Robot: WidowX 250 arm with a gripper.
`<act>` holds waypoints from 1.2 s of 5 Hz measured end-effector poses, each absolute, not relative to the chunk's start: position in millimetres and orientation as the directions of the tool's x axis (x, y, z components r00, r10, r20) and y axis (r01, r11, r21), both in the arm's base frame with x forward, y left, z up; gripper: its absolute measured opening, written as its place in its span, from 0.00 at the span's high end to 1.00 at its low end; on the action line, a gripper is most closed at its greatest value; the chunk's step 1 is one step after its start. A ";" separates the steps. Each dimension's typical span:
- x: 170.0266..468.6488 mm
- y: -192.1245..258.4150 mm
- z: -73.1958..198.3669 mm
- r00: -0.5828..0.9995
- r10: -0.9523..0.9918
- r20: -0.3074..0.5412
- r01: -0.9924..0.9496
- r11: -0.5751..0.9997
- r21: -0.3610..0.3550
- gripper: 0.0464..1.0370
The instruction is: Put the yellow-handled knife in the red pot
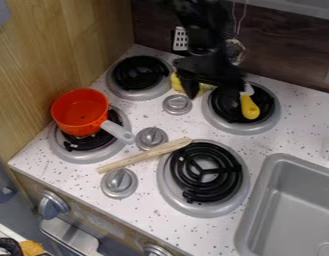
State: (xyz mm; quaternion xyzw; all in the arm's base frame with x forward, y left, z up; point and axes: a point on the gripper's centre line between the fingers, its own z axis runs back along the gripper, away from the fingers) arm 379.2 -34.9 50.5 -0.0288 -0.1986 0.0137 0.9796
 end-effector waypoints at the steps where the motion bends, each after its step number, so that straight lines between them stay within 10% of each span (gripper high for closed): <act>1: 398.4 -54.8 44.6 0.900 0.098 0.426 -0.087 0.995 -0.045 0.04; 6: 449.1 -68.4 -4.4 0.848 0.258 0.463 -0.277 0.961 -0.029 0.04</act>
